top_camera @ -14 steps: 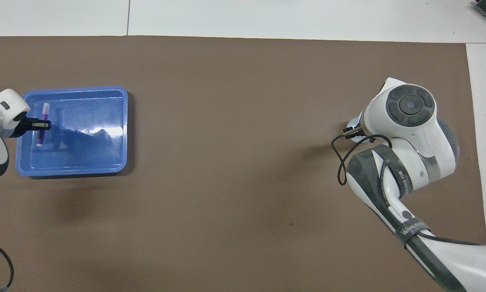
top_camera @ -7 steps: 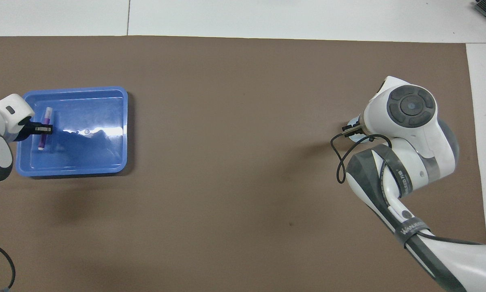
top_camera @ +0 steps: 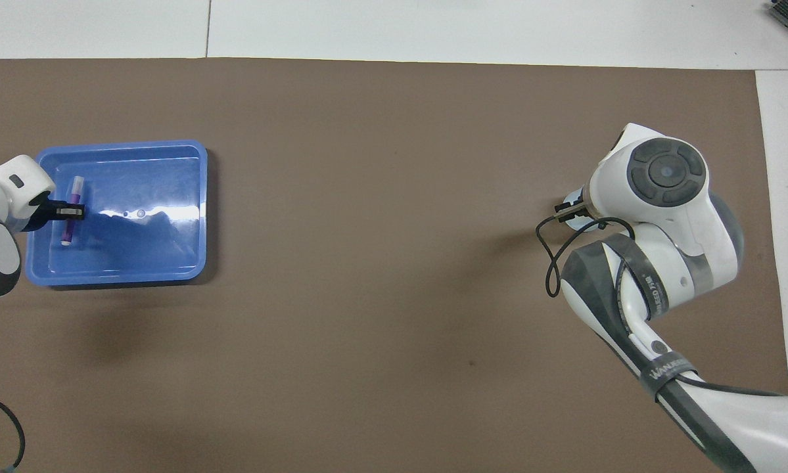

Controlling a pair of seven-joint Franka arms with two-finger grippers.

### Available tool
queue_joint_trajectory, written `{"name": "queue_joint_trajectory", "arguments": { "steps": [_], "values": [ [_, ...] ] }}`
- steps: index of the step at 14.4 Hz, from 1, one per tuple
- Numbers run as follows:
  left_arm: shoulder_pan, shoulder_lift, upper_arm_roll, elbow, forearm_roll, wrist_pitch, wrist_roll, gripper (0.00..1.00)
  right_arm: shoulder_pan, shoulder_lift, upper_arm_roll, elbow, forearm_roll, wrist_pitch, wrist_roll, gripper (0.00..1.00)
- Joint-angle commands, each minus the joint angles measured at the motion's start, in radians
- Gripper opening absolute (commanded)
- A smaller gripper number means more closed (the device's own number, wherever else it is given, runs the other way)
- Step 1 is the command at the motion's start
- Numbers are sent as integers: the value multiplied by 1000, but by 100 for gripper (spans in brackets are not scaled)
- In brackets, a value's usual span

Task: Right arm passes pens to left for tray arrangement
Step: 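Grasp the yellow-green pen in the cup with the right gripper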

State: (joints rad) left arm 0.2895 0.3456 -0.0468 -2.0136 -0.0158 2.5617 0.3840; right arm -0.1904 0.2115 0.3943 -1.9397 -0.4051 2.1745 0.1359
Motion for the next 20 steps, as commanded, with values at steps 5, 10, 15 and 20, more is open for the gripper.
{"name": "queue_joint_trajectory", "arguments": {
  "steps": [5, 10, 15, 20],
  "values": [
    [8, -10, -5, -34, 25, 26, 6, 0, -21, 14, 12, -5, -21, 22, -24, 32],
    [5, -11, -5, -36, 25, 21, 1, 53, -20, 14, 12, -4, -35, 19, -24, 28],
    [3, -11, -5, -36, 25, 20, 0, 53, -20, 16, 12, 7, -35, 4, -24, 21],
    [2, -11, -5, -34, 25, 18, -4, 57, -21, 11, 12, 28, -34, -22, -44, 2]
  ]
}}
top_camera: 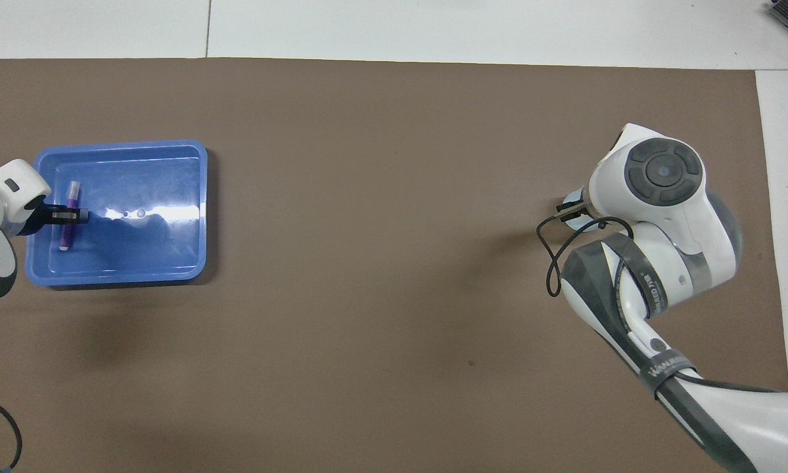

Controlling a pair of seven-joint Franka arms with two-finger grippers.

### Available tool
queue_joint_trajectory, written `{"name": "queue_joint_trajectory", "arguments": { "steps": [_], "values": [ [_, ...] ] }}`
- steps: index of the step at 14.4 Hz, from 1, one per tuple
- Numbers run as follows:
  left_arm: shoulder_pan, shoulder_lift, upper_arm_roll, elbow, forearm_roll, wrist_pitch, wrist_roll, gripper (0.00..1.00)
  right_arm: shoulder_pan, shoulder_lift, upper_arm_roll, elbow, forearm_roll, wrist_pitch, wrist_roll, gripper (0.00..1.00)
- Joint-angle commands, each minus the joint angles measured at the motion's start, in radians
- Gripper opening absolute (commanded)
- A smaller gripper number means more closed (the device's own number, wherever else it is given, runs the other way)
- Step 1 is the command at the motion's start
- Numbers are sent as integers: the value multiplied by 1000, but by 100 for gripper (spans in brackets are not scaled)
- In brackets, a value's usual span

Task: Right arm passes pens to left for tray arrangement
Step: 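Grasp the yellow-green pen in the cup with the right gripper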

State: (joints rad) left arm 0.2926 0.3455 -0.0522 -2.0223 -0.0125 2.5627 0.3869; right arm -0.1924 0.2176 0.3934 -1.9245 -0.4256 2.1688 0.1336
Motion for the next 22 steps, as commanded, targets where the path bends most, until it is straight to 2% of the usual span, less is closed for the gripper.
{"name": "queue_joint_trajectory", "arguments": {
  "steps": [1, 3, 5, 6, 8, 11, 13, 17, 19, 22],
  "values": [
    [-1, -11, 0, -26, 22, 17, -6, 60, -19, 5, 13, 22, -13, -30, -48, 1],
    [-1, -11, -1, -24, 22, 16, -6, 64, -30, -3, 16, 33, -7, -55, -52, 0],
    [0, -10, -1, -15, 22, 10, -8, 79, -33, -29, 18, 36, 5, -82, -63, 0],
    [2, -10, -1, -12, 22, 10, -7, 83, -35, -47, 18, 38, 27, -101, -66, 0],
    [2, -10, -1, 10, 20, -5, -8, 99, -32, -81, 16, 53, 97, -138, -92, 0],
    [-4, -13, -1, 48, 20, -73, -8, 100, -39, -110, 16, 114, 154, -226, -135, 0],
    [-9, -20, -1, 69, 20, -111, -8, 100, -44, -138, 15, 168, 238, -292, -158, 0],
    [-10, -45, -9, 105, 14, -202, -8, 100, -44, -152, 13, 318, 384, -443, -151, 0],
    [-12, -52, -15, 111, -16, -239, -13, 100, -44, -153, 12, 354, 464, -463, -135, 0],
    [-52, -72, -12, 140, -144, -335, -43, 100, -41, -153, 13, 364, 583, -445, -21, 0]
  ]
}}
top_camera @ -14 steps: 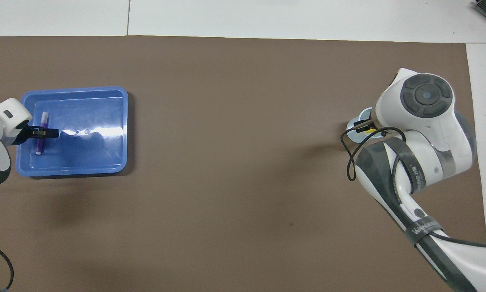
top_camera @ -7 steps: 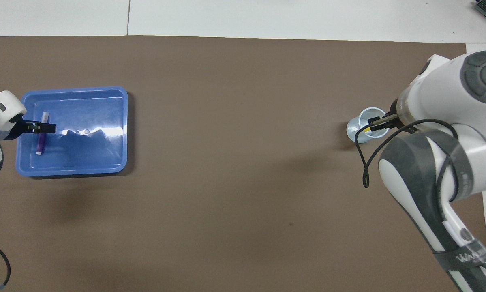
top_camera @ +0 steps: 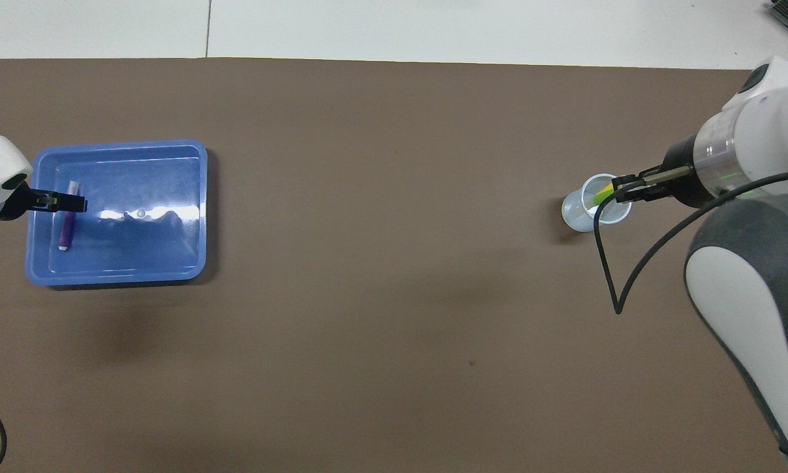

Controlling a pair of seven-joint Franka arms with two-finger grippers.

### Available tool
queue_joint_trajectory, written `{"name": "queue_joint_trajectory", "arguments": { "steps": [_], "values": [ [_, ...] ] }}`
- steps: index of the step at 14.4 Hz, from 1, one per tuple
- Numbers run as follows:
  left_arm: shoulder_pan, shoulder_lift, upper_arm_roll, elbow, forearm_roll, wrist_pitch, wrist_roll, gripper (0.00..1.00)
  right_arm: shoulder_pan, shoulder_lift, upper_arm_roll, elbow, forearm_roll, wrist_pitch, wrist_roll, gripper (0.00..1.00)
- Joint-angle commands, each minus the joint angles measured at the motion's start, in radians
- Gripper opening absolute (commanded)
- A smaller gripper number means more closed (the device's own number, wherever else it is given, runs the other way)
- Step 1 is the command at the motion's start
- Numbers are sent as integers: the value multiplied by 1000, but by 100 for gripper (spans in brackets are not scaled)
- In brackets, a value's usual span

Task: Right arm passes pens to left for tray arrangement
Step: 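Lift the green pen toward the left gripper while the left gripper approaches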

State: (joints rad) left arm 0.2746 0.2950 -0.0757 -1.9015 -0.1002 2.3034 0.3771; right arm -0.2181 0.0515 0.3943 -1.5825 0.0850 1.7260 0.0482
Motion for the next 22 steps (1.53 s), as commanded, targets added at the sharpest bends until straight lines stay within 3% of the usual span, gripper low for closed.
{"name": "queue_joint_trajectory", "arguments": {
  "steps": [1, 7, 10, 15, 22],
  "values": [
    [-40, -23, 10, 35, -67, -122, -68, 100, -9, 13, 12, 21, 112, 13, 118, 0],
    [-67, -51, 0, 61, -229, -291, -148, 100, 60, 16, 18, -4, 275, 139, 408, 0],
    [-89, -60, -7, 62, -326, -369, -260, 100, 120, 24, 18, -48, 369, 269, 548, 0],
    [-89, -66, -47, 137, -528, -576, -683, 100, 235, 88, 18, -83, 447, 510, 723, 0],
    [-89, -66, -165, 223, -619, -578, -1200, 99, 336, 192, 18, -76, 455, 733, 818, 0]
  ]
}}
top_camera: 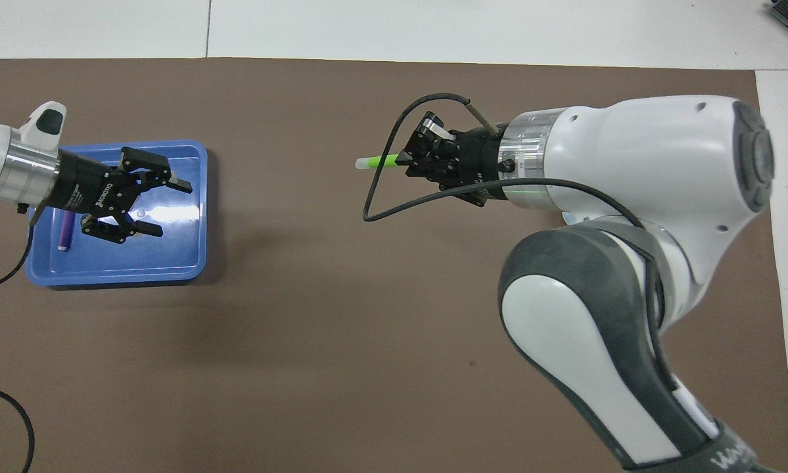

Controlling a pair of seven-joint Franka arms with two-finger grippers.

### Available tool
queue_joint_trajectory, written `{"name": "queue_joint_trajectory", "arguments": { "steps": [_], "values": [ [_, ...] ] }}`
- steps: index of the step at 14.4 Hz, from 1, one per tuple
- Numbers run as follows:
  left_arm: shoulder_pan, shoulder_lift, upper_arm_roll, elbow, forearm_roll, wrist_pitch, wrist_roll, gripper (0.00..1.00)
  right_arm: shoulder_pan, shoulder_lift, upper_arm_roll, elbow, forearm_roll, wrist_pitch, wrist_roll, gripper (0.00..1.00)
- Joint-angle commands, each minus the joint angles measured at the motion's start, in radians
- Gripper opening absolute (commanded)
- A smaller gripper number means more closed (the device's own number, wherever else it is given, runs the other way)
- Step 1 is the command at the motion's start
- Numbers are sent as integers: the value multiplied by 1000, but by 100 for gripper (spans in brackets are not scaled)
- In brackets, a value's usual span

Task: Right arm passes pens to left for tray arrangement
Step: 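Lift the green pen toward the left gripper while the left gripper approaches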

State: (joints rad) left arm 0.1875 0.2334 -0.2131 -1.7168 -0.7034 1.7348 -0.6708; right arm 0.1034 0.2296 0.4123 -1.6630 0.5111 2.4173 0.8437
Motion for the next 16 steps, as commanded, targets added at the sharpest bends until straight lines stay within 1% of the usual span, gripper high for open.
{"name": "queue_joint_trajectory", "arguments": {
  "steps": [1, 5, 7, 9, 11, 14, 15, 16],
  "values": [
    [-2, 0, -40, 51, -14, 0, -218, 99, 22, 20, 0, 5, 29, 55, 32, 0],
    [-34, 3, -71, 65, -24, 81, -361, 99, 27, 22, 0, 2, 29, 57, 35, 0],
    [-74, 1, -71, 65, -57, 132, -418, 99, 27, 22, 0, 2, 29, 56, 35, 0],
    [-124, -3, -71, 65, -59, 185, -475, 99, 27, 22, 0, 2, 29, 54, 35, 0],
    [-154, -2, -72, 63, -62, 224, -506, 99, 27, 22, 0, 0, 29, 52, 35, 0],
    [-180, -3, -72, 65, -62, 242, -535, 98, 27, 22, 0, 2, 29, 54, 35, 0],
    [-184, -2, -75, 60, -71, 276, -542, 97, 27, 22, 0, 0, 29, 54, 34, 0],
    [-210, -2, -80, 54, -80, 325, -565, 96, 27, 22, 0, 0, 29, 51, 34, 0]
  ]
}}
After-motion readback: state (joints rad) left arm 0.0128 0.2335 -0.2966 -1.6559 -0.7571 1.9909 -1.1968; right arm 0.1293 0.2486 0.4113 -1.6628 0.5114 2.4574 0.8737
